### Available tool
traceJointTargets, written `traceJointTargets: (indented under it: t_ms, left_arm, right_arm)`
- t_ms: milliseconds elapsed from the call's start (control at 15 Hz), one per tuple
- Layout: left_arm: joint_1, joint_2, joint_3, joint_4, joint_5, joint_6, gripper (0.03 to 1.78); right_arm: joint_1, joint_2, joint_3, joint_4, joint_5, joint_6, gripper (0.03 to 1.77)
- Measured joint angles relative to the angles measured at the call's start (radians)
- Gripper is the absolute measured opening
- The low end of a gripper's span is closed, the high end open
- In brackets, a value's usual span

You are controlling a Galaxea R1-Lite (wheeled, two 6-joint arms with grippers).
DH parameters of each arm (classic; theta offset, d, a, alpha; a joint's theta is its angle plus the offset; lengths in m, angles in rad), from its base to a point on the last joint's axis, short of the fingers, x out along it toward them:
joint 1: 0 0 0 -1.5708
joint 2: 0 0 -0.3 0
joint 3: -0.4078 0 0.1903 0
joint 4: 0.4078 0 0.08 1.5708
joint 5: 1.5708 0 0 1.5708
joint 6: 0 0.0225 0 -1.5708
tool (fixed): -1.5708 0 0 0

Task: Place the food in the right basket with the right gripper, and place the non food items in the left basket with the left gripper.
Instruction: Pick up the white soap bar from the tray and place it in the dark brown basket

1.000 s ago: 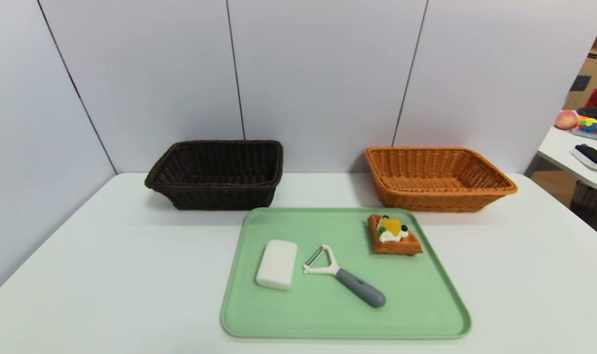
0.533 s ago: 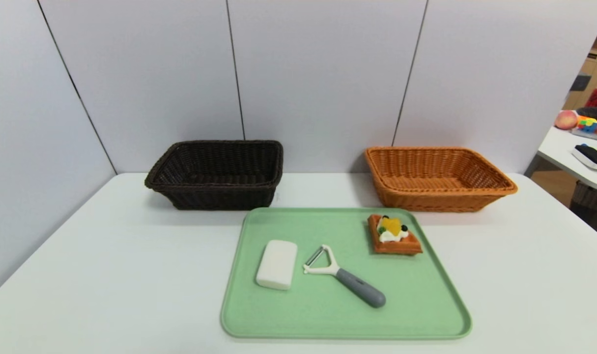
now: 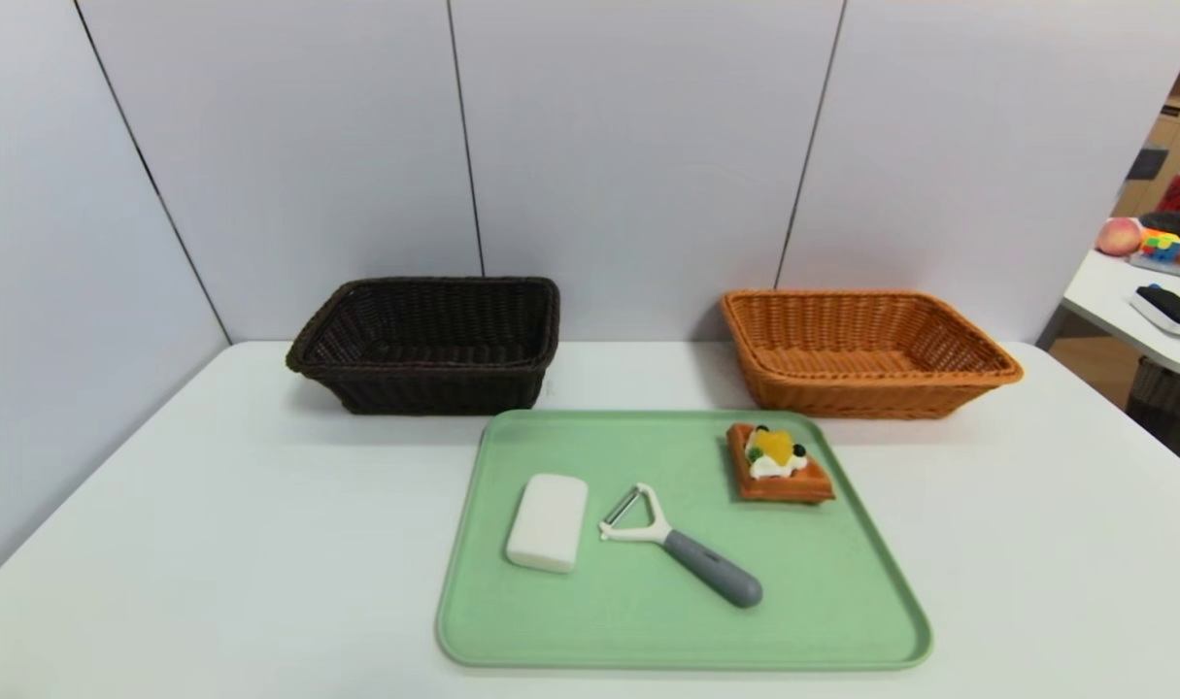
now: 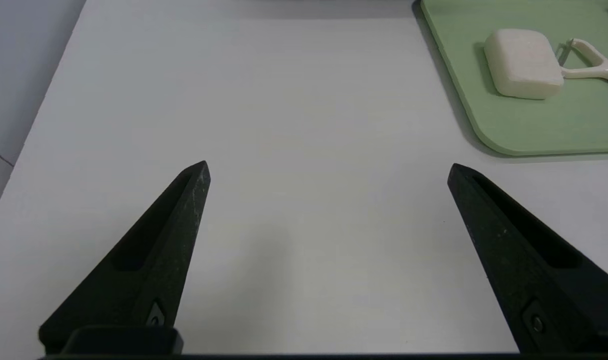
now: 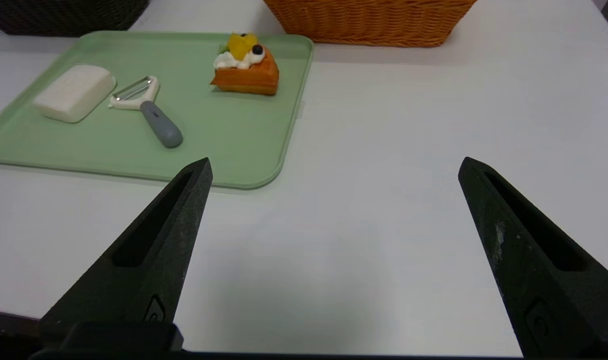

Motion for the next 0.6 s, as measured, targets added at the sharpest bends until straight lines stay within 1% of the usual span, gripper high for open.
traceJointTargets:
  t_ms: [133, 400, 600]
  left_arm:
    - [-0.001, 0.097, -0.070, 0.032, -0.022, 0.001, 1.69]
    - [-0.005, 0.281, -0.154, 0.032, -0.049, 0.010, 1.69]
    - [-0.014, 0.449, -0.217, 0.029, -0.120, 0.012, 1.69]
  right_arm:
    - [0.010, 0.103, -0.026, 0.000, 0.002, -0.010, 1.70]
    - [0.029, 0.280, -0.057, 0.001, 0.011, -0.035, 1.70]
    - [0.053, 0.372, -0.096, 0.002, 0.020, -0.035, 1.70]
